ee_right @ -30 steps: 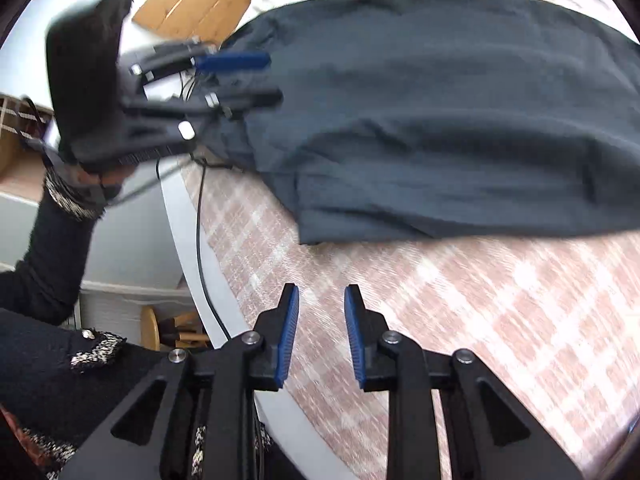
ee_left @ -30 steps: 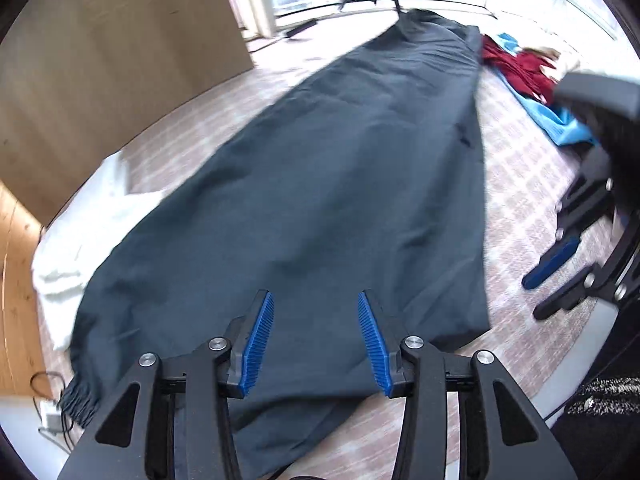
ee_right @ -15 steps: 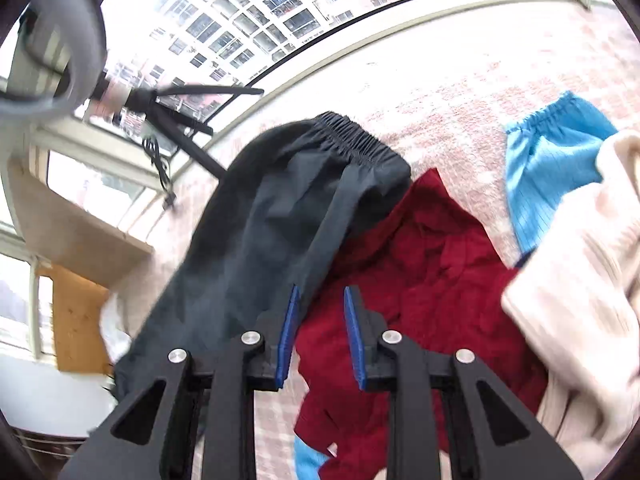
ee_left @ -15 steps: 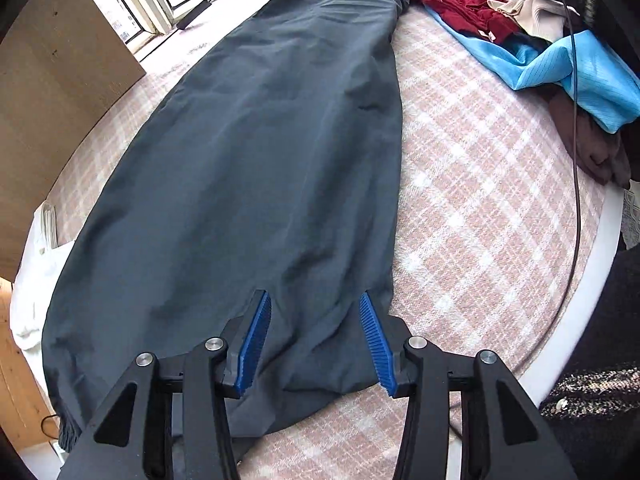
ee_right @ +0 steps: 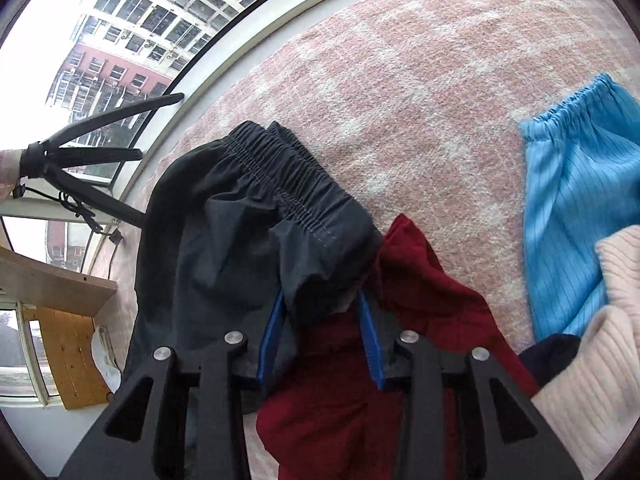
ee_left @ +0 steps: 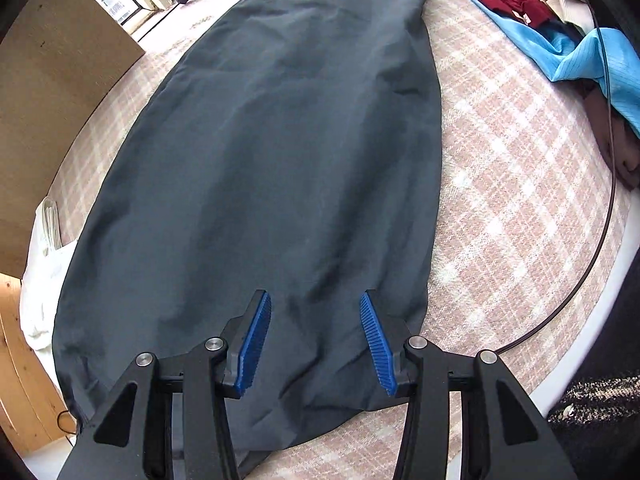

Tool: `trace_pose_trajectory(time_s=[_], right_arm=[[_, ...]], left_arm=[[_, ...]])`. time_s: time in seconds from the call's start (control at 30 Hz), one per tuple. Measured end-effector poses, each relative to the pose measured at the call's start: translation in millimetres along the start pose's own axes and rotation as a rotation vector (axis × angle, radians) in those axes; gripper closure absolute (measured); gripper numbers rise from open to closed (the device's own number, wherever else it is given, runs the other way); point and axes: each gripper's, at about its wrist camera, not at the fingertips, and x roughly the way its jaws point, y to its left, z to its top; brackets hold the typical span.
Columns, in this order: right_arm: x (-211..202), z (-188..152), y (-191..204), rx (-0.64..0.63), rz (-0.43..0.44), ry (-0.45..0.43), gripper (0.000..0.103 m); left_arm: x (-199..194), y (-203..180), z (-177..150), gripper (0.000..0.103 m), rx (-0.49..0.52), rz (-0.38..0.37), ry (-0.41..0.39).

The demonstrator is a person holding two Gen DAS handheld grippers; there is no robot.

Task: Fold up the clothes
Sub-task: 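Grasp the black elastic waistband with the right gripper and lift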

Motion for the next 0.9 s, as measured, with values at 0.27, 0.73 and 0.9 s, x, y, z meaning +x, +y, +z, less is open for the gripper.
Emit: trace_pose_trajectory(time_s=[0.27,0.73,0.9], right_arm=[[6,4,13,0.001,0.029,-0.071,0.041],[-43,-33,32,-0.054,0.237,-0.343,0.100],[-84,-40,48,-0.103,0.256,-0.432,0.100]], left_arm=[[0,2,-7,0.058,-0.005,-0.005,0.007],[-5,5,-22,0.058,-0.027,-0.013,0.023],[-15,8,-28,0.058,-0.036,-0.014,0.013]])
